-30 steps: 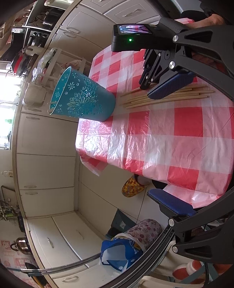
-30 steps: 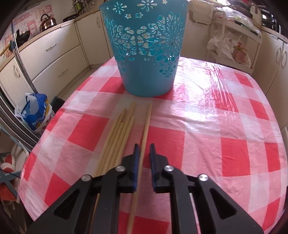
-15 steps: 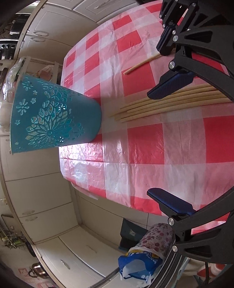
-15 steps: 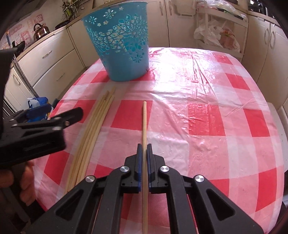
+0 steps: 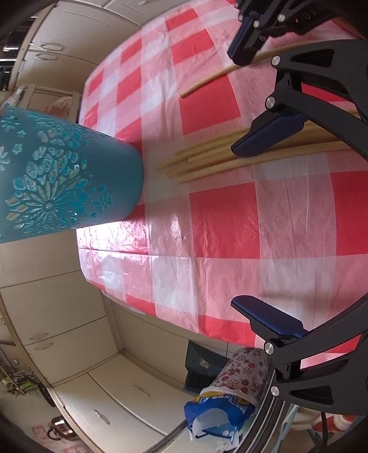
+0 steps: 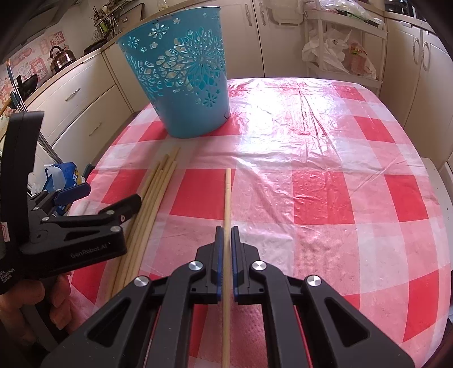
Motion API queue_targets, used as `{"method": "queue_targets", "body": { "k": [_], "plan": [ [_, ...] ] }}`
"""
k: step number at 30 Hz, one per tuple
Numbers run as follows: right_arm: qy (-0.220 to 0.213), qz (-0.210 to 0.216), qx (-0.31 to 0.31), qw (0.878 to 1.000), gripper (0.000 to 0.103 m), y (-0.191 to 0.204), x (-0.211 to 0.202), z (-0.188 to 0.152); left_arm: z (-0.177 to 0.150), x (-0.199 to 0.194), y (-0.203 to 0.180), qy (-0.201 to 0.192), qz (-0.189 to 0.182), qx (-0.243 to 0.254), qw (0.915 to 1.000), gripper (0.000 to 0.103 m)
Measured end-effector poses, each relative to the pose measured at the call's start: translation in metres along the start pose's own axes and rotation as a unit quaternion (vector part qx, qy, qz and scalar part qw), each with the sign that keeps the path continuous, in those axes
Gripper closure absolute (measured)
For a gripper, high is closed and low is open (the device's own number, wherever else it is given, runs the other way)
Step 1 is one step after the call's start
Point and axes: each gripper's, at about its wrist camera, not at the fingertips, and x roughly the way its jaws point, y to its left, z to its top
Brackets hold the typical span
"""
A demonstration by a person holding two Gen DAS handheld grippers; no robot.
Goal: Organize utensils
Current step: 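Grasp another wooden chopstick with the left tool while the right tool holds its own, then lift both held chopsticks up and carry them over the teal basket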
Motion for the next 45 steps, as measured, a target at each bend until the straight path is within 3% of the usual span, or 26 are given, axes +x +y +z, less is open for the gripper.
{"method": "queue_targets", "body": {
  "k": [6, 9, 12, 15, 17, 23, 25, 26, 32, 39, 45],
  "plan": [
    [-0.006, -0.007, -0.008, 1.0, 0.092, 0.002, 0.003, 0.007, 0.001, 0.002, 0.003, -0.004, -0.012, 0.004, 0.9999, 0.015],
    [-0.01, -0.018, -0.02, 1.0, 0.083, 0.005, 0.007, 0.01, 0.004, 0.003, 0.002, -0.009, -0.028, 0.009, 0.9995, 0.032],
    [-0.01, -0.028, -0.034, 0.999, 0.083, 0.007, 0.01, 0.009, 0.006, 0.002, -0.001, -0.015, -0.045, 0.018, 0.9987, 0.048],
    [-0.009, -0.04, -0.047, 0.998, 0.097, 0.008, 0.01, 0.007, 0.005, 0.001, -0.002, -0.021, -0.064, 0.025, 0.9974, 0.061],
    [-0.007, -0.036, -0.044, 0.998, 0.097, 0.006, 0.009, 0.007, 0.004, 0.0, -0.003, -0.024, -0.075, 0.032, 0.9964, 0.068],
    [0.009, -0.043, -0.07, 0.997, 0.097, 0.011, 0.011, 0.01, 0.004, -0.002, -0.007, -0.017, -0.071, 0.039, 0.9965, 0.068],
    [0.009, -0.054, -0.089, 0.995, 0.097, 0.016, 0.012, 0.009, 0.004, -0.003, -0.009, -0.017, -0.078, 0.044, 0.9958, 0.082],
    [0.01, -0.055, -0.09, 0.994, 0.097, 0.017, 0.012, 0.009, 0.004, -0.003, -0.011, -0.016, -0.082, 0.05, 0.9952, 0.095],
    [0.025, -0.041, -0.061, 0.997, 0.097, 0.009, 0.01, 0.009, 0.0, -0.007, -0.009, -0.005, -0.099, 0.048, 0.9939, 0.097],
    [0.029, -0.056, -0.098, 0.993, 0.097, 0.019, 0.013, 0.011, 0.004, -0.004, -0.012, 0.002, -0.086, 0.054, 0.9948, 0.095],
    [0.032, 0.008, -0.007, 0.999, 0.097, -0.003, 0.006, 0.01, -0.001, -0.014, -0.011, -0.008, -0.087, 0.055, 0.9947, 0.098]
  ]
}}
